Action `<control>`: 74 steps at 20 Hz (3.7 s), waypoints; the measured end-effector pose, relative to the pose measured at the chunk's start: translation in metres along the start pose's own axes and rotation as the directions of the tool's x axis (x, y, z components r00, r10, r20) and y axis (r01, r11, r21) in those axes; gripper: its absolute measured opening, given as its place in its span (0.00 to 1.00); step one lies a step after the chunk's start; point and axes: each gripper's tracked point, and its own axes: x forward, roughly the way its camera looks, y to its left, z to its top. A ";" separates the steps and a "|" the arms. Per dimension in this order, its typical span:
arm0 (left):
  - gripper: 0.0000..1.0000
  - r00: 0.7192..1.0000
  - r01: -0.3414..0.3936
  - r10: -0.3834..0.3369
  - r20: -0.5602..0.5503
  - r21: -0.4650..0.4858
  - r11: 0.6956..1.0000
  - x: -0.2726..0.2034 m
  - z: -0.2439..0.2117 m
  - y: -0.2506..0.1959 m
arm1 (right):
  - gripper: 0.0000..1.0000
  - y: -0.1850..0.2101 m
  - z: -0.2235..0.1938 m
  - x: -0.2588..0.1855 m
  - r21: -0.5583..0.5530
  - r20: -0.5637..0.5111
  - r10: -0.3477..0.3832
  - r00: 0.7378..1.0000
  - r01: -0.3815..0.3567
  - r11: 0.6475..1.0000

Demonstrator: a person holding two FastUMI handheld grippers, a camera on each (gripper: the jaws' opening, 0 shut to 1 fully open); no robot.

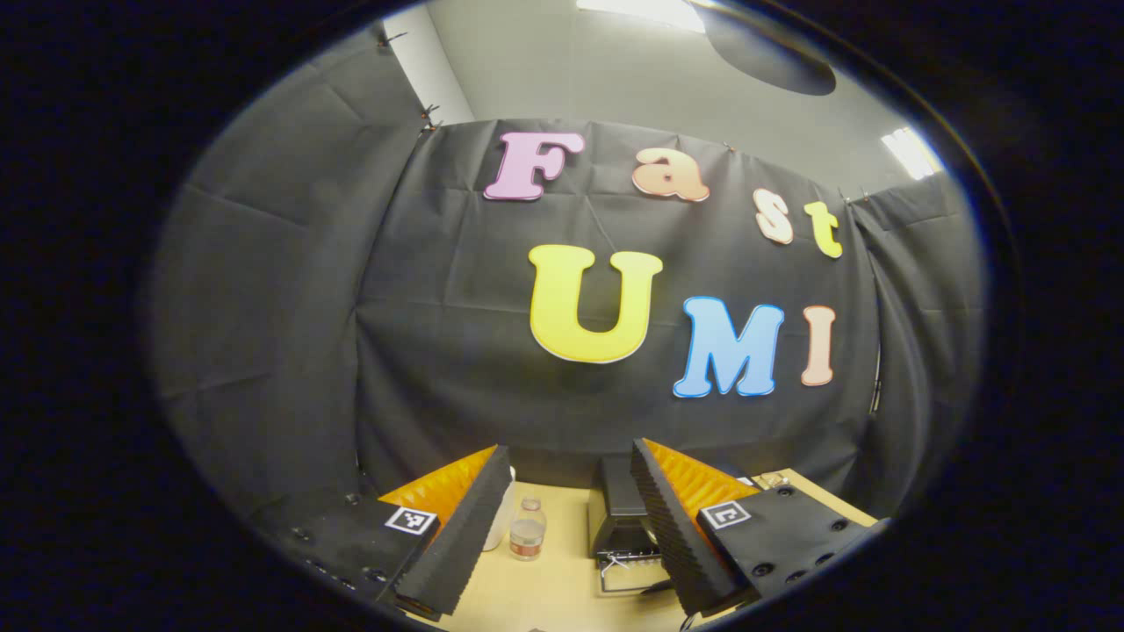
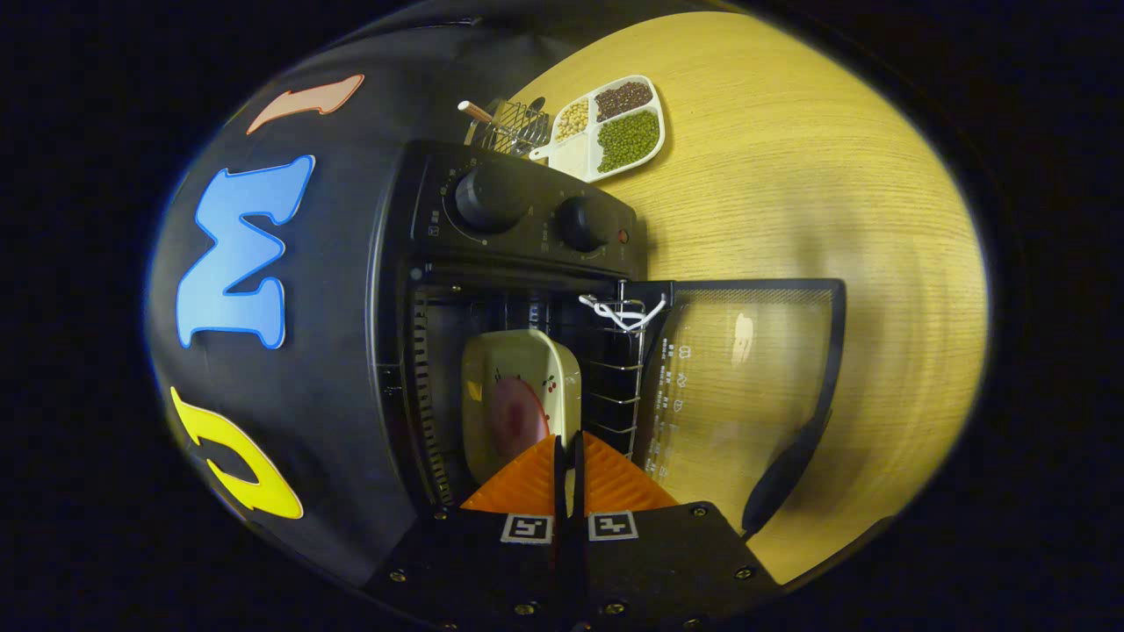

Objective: Open the electric oven with the left hand, put the food in, and close the electric oven.

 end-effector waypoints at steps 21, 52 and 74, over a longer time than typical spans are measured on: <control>0.99 0.996 0.091 -0.091 -0.013 0.004 0.996 0.016 -0.011 -0.070 | 0.54 -0.009 0.002 -0.036 -0.423 -0.158 0.095 0.983 -0.154 0.893; 0.99 0.970 0.241 -0.238 -0.042 0.085 0.967 0.000 -0.048 -0.295 | 0.99 0.140 0.233 -0.389 -0.993 -0.019 0.673 0.739 -0.094 0.076; 0.94 0.665 0.128 -0.089 -0.741 -0.004 0.992 0.025 -0.340 -0.272 | 0.98 0.109 0.295 -0.354 -0.991 0.021 0.580 0.814 -0.059 0.119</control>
